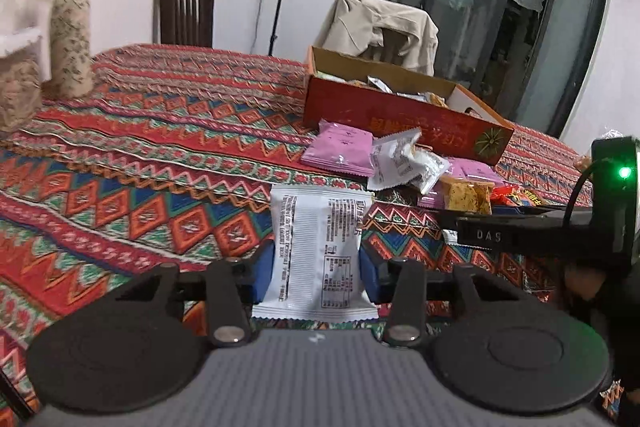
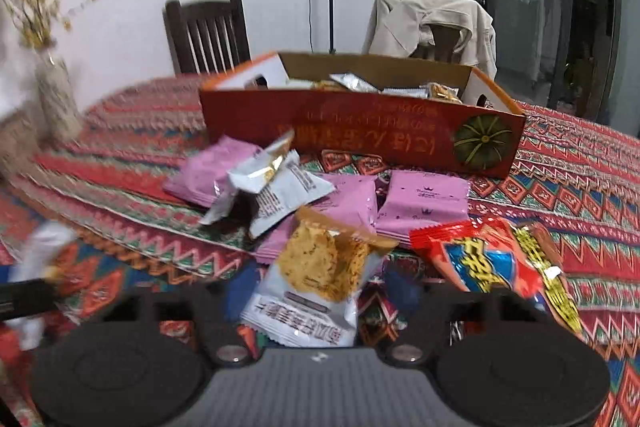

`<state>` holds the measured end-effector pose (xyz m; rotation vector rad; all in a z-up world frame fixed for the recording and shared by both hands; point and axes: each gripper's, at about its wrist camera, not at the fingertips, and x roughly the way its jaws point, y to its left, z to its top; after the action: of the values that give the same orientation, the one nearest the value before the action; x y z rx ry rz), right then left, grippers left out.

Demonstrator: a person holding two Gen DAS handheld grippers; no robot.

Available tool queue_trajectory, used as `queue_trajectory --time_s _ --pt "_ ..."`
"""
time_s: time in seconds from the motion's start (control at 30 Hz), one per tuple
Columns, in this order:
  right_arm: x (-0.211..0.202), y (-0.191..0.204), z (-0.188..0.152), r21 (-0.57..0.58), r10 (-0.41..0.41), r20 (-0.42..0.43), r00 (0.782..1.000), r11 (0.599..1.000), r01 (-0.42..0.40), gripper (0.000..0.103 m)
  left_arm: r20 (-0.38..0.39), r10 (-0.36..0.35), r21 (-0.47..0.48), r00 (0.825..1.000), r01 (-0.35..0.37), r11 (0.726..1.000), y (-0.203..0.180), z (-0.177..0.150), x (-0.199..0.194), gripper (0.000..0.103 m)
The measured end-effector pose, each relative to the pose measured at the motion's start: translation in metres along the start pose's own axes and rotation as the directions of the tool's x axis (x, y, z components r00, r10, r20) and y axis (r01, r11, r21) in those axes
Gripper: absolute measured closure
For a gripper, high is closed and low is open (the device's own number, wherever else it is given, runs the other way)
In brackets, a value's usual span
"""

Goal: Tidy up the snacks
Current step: 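Grasp a white packet with the left gripper while the right grasps a pumpkin cracker packet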

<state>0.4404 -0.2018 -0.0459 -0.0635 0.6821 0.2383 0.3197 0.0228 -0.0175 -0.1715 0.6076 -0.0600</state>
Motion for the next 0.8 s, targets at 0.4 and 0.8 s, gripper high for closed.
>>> queue_trajectory --time_s 0.4,0.8 --pt "-0.106 -0.023 -0.083 0.007 0.045 0.01 0.999 0.999 -0.045 0.06 -0.042 -0.068 0.064 0.997 0.071 0.995 -0.041 -0.036 -0.032 0.058" --pt "-0.126 -0.031 -0.09 0.051 0.068 0.066 0.996 0.996 -0.071 0.045 -0.022 -0.041 0.101 0.999 0.043 0.994 -0.05 -0.032 -0.031 0.058"
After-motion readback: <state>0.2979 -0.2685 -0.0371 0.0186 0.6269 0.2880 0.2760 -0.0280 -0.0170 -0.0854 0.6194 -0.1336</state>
